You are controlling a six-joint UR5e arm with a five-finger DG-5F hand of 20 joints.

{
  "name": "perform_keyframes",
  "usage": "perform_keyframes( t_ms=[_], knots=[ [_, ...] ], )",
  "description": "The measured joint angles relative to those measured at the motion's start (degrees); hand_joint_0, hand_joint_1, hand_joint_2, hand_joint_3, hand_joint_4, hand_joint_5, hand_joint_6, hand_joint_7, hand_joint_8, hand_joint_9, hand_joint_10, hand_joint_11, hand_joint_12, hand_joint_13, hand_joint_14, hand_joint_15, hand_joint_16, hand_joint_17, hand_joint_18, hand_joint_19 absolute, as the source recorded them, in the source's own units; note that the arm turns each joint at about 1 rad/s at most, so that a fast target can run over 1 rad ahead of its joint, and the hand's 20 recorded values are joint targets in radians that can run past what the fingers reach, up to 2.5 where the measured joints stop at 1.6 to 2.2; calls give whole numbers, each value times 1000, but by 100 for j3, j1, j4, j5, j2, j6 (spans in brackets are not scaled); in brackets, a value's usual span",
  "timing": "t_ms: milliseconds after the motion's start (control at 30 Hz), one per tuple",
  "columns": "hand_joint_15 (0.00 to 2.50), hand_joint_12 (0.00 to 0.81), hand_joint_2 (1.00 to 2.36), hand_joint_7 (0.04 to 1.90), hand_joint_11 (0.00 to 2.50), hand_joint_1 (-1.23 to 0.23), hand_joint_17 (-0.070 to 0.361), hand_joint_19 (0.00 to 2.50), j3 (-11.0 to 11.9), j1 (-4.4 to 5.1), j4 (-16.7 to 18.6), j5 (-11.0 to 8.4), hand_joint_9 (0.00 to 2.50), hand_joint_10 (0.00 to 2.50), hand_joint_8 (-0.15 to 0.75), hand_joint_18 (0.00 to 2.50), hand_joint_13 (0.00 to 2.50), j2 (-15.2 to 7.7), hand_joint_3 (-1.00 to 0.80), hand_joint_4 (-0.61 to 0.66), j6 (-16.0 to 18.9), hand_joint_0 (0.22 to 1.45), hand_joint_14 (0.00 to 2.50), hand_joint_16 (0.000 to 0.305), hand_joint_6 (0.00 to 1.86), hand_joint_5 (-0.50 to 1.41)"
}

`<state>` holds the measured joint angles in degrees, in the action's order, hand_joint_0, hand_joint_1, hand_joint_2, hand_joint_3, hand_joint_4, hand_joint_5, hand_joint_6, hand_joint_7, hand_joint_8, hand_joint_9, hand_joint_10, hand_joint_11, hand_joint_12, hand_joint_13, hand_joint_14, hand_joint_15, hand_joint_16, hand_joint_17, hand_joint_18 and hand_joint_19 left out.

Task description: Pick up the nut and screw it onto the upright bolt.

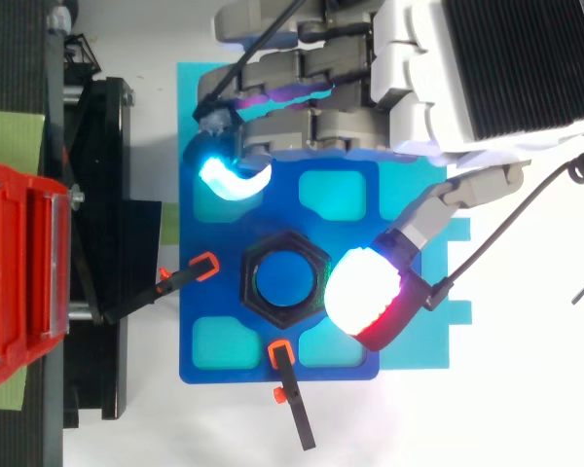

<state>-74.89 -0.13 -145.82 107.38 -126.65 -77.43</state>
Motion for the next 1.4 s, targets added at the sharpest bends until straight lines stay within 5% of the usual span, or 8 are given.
perform_keyframes(
  t_ms=[167,333,600,933,1400],
  knots=[
    [0,286,1000,685,0,-147,72,0,0,-17,65,29,664,0,228,54,366,-1,-500,198,2,468,0,32,502,-166],
    [0,328,1000,603,0,-69,98,0,0,-7,128,45,227,0,173,0,0,-4,-500,133,15,451,0,43,501,-194],
    [0,330,1000,602,0,14,107,0,0,136,159,5,17,0,143,0,0,-6,-500,99,30,441,0,47,501,-201],
    [0,319,1000,643,0,42,104,0,0,294,141,-194,93,0,147,0,0,-130,-500,133,193,455,0,46,501,-143],
    [0,301,1000,1070,0,-9,88,0,0,328,-232,-213,245,0,206,0,0,-142,-500,208,227,479,0,39,504,-85]
  ],
)
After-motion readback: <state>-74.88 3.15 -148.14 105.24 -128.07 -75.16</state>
